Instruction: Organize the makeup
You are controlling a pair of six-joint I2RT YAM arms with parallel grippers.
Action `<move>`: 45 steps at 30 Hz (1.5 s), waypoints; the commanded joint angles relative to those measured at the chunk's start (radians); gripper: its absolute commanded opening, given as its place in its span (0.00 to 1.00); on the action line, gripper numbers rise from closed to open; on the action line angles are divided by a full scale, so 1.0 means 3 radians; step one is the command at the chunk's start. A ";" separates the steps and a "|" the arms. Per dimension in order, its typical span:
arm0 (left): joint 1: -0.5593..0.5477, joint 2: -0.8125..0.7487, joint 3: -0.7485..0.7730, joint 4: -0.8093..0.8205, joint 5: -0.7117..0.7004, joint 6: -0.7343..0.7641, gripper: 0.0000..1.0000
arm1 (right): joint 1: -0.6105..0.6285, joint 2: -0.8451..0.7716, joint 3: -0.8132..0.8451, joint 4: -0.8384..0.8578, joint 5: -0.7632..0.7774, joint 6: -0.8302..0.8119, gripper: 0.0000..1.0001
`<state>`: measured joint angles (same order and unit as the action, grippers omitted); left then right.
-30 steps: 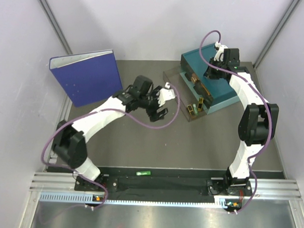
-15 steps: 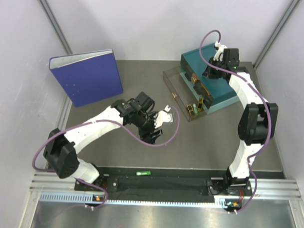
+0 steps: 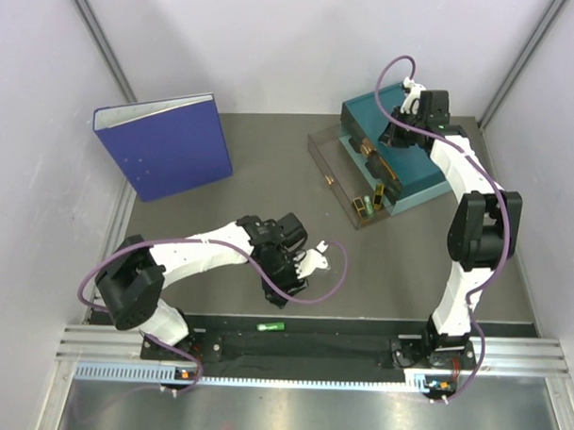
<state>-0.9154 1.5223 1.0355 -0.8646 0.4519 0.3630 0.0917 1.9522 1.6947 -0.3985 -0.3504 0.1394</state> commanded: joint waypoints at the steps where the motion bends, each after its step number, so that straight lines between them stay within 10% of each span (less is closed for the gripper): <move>1: -0.0160 -0.0104 -0.0133 0.0244 -0.0473 -0.0540 0.50 | 0.0073 0.0472 -0.0163 -0.0804 0.0099 -0.0020 0.08; 23: -0.0451 0.0101 0.0163 -0.0186 -0.0325 -0.1511 0.54 | 0.0088 0.0513 -0.0070 -0.0835 0.0023 0.0006 0.08; 45: -0.0839 -0.1249 -0.0721 -0.0421 -0.1102 -0.2641 0.56 | 0.0154 0.0436 -0.0091 -0.0835 0.0094 -0.0040 0.09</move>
<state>-1.1156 1.2324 0.8436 -0.9764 0.2066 -0.3710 0.1036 1.9965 1.7374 -0.3855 -0.3965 0.1608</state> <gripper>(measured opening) 0.558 0.088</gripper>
